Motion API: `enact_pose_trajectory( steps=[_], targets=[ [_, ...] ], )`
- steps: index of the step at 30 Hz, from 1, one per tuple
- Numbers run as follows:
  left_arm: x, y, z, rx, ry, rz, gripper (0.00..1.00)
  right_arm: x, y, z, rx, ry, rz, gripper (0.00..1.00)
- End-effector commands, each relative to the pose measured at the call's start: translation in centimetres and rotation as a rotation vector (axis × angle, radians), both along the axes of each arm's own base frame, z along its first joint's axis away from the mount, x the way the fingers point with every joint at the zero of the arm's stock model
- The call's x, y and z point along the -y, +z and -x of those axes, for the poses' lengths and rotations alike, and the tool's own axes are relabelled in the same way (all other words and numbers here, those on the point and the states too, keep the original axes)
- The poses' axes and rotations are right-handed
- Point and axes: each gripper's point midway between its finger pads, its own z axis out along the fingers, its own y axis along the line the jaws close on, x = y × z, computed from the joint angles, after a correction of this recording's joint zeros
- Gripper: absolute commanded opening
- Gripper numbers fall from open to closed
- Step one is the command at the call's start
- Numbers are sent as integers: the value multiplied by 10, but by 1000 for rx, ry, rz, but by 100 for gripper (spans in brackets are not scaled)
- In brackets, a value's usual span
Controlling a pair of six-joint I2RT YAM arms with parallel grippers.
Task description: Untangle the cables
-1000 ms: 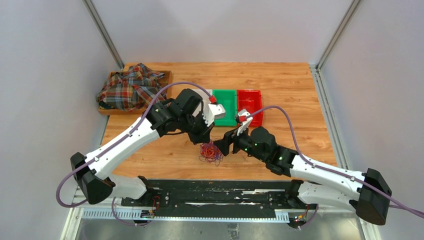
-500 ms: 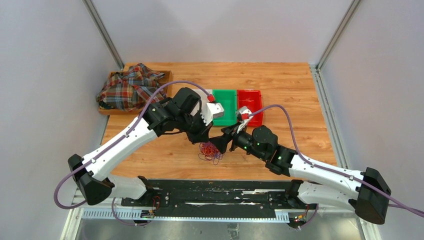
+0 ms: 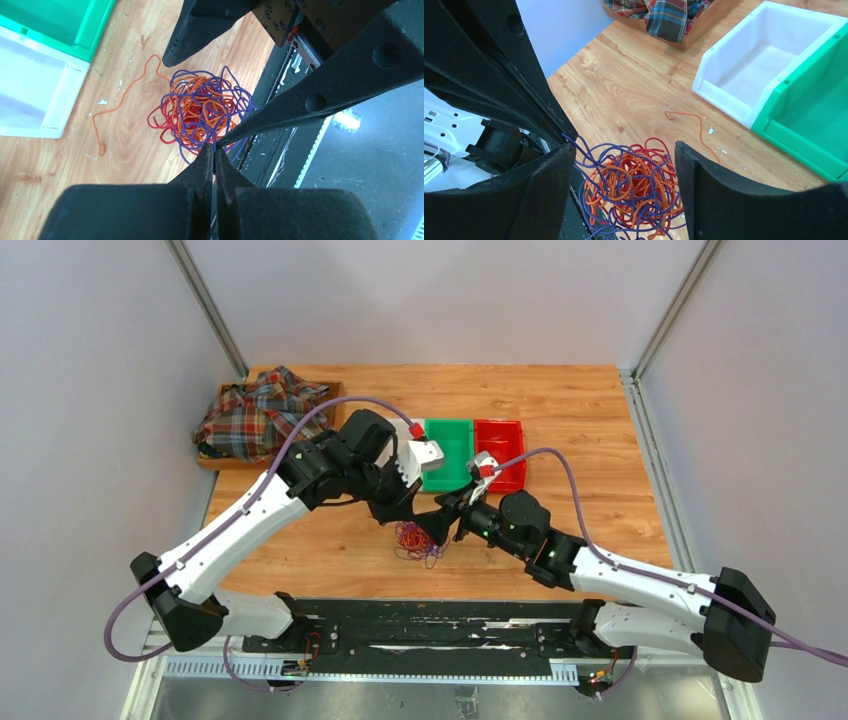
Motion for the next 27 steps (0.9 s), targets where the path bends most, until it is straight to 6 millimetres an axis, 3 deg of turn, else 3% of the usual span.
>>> enact_pose_trajectory(
  steps=[1,4,13,21,27],
  targets=[
    [23,45,20,-13,-105,179,1,-14,19,-8,33,-16,-58,72],
    [28,59,27,-32,-135,225,1,-27,20,-11,38,10,-61,72],
    [39,114,30,34,-210,334,1,-47,-12,-18,3,25,-25,72],
    [40,134,40,22,-238,381,1,-33,-30,-24,-15,-46,-7,70],
    [39,158,31,116,-228,409,1,-29,-27,-27,0,-73,-29,71]
  ],
)
